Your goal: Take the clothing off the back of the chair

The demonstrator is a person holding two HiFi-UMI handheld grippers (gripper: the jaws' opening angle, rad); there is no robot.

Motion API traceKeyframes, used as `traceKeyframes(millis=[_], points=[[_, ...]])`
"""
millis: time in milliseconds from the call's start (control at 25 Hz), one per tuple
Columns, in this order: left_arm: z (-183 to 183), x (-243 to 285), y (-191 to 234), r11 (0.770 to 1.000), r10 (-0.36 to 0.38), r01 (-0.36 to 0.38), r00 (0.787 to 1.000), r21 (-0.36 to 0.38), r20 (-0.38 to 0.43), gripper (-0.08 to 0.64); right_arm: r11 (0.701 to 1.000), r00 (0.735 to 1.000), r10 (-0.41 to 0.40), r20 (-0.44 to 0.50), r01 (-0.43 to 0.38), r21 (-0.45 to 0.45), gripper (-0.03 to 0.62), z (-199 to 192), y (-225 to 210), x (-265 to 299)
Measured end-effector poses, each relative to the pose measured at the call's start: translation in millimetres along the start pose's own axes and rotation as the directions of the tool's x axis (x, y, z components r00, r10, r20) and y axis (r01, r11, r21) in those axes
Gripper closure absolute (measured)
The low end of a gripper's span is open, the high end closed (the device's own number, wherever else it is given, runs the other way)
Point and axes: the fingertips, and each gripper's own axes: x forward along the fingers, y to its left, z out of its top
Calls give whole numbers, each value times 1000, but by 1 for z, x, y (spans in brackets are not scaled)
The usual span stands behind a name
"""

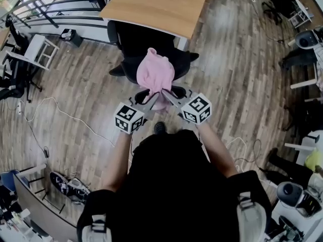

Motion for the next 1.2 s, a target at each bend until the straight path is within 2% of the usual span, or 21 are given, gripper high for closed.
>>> traceKeyframes(millis=[400, 520, 640, 800, 1000, 1200], points=[[33, -6, -52, 998, 67, -68, 995, 7, 78, 460, 997, 997, 64, 52, -62, -43, 528, 30, 18, -49], [43, -12, -63, 995, 101, -102, 989, 2, 108, 462, 996, 996, 76, 52, -73, -56, 528, 44, 28, -59], [53, -15, -76, 992, 123, -124, 983, 0, 136, 462, 988, 989, 117, 88, -107, -108, 528, 54, 34, -70], [64, -22, -95, 987, 153, -158, 977, 22, 151, 462, 986, 988, 131, 85, -122, -112, 529, 64, 46, -87], [87, -29, -122, 980, 181, -194, 962, 44, 203, 462, 975, 974, 184, 136, -163, -149, 529, 88, 59, -113], [95, -34, -151, 976, 205, -217, 951, 26, 231, 462, 972, 969, 204, 138, -183, -147, 529, 96, 72, -140]])
